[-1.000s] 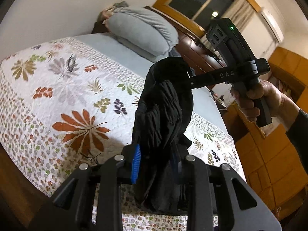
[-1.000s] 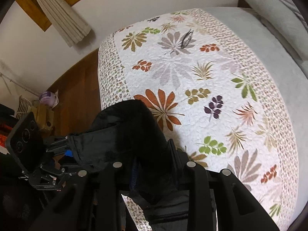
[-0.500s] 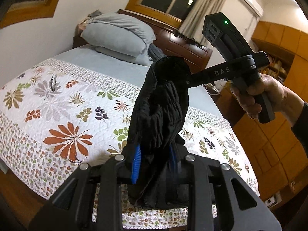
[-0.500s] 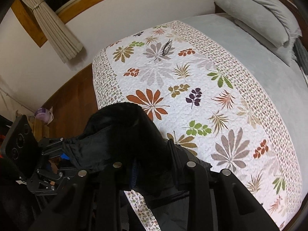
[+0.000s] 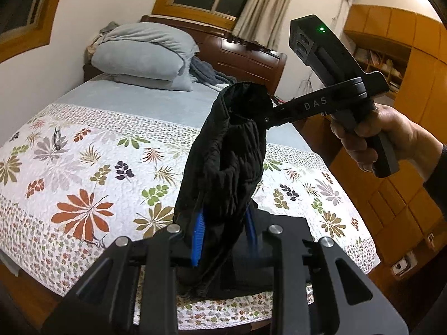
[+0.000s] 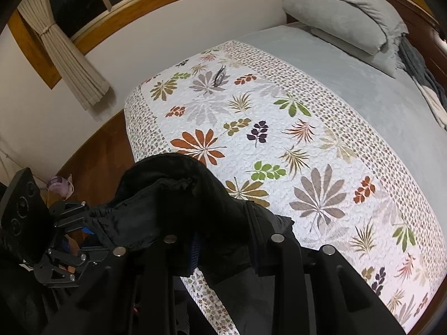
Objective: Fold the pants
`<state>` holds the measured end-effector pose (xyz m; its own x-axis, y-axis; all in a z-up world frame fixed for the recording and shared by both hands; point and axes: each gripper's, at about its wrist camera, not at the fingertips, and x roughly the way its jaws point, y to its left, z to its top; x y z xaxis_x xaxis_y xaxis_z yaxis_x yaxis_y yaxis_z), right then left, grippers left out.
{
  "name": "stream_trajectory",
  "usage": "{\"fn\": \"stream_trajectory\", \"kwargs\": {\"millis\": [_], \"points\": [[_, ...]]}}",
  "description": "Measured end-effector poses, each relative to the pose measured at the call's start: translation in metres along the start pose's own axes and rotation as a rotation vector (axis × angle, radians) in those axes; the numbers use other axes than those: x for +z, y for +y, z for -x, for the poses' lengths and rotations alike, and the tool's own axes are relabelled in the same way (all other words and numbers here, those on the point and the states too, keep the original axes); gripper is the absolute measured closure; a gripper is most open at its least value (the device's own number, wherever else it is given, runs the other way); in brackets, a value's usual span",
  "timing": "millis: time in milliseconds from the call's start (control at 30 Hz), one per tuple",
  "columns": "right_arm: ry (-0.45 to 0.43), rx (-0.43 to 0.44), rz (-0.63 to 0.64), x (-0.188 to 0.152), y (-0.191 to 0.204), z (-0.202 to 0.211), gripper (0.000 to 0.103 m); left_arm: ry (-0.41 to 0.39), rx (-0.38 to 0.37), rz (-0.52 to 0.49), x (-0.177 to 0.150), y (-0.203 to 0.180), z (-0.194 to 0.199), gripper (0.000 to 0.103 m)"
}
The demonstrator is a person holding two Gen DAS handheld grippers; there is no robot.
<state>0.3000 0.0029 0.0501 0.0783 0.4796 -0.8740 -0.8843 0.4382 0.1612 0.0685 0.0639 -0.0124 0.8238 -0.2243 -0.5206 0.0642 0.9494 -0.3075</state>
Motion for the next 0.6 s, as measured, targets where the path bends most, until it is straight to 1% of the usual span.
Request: {"fn": "stream_trajectory", "kwargs": {"millis": [400, 600], "points": [[-0.034, -0.009, -0.054, -0.04, -0.037, 0.023, 0.074, 0.031, -0.044, -0.07, 0.0, -0.043, -0.023, 0.079], [-0.046, -0.004, -0.079, -0.059, -0.057, 0.026, 0.074, 0.044, -0.06, -0.109, -0.003, -0.062, -0.036, 0.079]]}}
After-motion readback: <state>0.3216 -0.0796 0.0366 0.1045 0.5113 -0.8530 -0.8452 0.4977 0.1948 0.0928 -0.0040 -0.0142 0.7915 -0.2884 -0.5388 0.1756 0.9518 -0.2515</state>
